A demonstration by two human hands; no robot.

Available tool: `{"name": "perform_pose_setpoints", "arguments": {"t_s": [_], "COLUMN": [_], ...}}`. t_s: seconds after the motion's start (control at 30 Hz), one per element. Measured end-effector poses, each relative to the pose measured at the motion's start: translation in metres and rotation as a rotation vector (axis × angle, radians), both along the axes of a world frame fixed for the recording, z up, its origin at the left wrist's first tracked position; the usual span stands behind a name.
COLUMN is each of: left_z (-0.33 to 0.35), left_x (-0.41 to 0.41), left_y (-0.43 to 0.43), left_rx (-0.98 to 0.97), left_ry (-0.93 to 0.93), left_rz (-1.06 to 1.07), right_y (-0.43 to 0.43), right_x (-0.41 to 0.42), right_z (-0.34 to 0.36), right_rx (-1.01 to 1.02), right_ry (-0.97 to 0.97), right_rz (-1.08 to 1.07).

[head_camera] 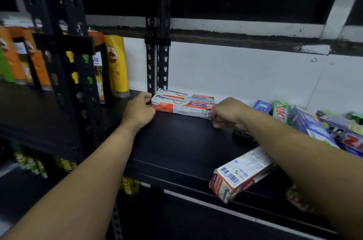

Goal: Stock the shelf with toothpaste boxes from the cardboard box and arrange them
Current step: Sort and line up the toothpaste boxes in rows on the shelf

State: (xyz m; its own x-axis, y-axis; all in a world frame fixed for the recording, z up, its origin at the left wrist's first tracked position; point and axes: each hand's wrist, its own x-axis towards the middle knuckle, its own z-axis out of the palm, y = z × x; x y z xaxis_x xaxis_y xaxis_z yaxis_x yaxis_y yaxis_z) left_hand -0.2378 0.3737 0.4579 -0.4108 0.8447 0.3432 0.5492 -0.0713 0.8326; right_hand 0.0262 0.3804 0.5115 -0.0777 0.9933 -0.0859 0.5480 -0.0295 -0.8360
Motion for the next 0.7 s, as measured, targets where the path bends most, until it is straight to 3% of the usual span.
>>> {"name": "perform_pose_setpoints", "arguments": {"t_s": [0.17, 0.37, 0.5, 0.7], "left_z": [0.006, 0.015, 0.015, 0.016], "left_x": [0.004, 0.019, 0.040, 0.112], "left_y": [-0.010, -0.041, -0.073, -0.160], "left_rx": [0.026, 0.109, 0.190, 0.135], "left_ry": [-0.081, -0.007, 0.017, 0.057], "left_rz": [0.064, 0.140, 0.028, -0.336], "right_y": [-0.063, -0.153, -0.188, -0.199], "right_x": [0.029, 0.086, 0.114, 0.131], "right_z": [0.036, 0.045, 0.018, -0.025], "right_rx": [0.211, 0.478, 0.603, 0.791], "right_ry": [-0.319, -0.622, -0.662, -0.804], "right_rz": [0.196, 0.263, 0.211, 0.152]}}
